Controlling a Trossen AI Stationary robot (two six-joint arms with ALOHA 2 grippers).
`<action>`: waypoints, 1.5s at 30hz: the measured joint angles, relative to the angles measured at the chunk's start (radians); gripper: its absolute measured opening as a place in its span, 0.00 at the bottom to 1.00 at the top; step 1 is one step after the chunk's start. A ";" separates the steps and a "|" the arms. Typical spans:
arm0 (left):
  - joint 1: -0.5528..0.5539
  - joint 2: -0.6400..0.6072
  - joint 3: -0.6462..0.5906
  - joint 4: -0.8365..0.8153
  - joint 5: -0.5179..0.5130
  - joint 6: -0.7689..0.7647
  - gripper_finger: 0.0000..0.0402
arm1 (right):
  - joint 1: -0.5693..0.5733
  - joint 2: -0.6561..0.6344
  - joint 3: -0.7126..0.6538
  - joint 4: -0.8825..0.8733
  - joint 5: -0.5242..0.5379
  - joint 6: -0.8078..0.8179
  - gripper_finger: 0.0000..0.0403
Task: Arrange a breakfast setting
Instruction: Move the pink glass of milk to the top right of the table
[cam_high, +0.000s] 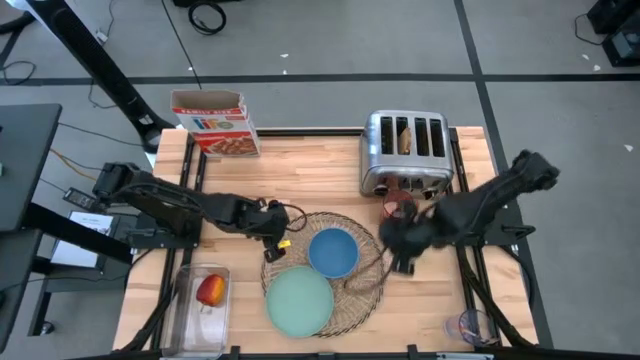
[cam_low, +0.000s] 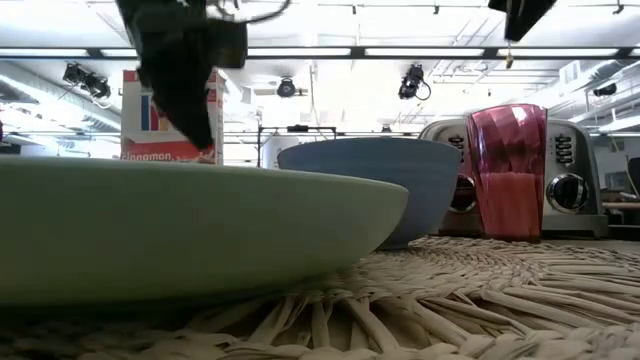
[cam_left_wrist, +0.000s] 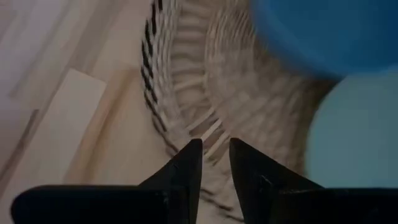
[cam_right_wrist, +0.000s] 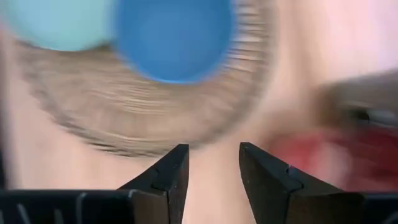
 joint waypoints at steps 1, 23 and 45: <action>-0.003 -0.018 0.000 0.026 -0.002 -0.013 0.22 | -0.026 -0.025 -0.007 -0.044 0.011 -0.020 0.37; -0.044 -0.068 0.001 0.330 -0.041 -0.037 0.22 | -0.382 -0.055 -0.244 0.057 -0.236 -0.393 0.27; -0.019 -0.205 0.001 0.337 -0.158 -0.037 0.22 | -0.411 -0.033 -0.125 0.187 -0.158 -0.612 0.03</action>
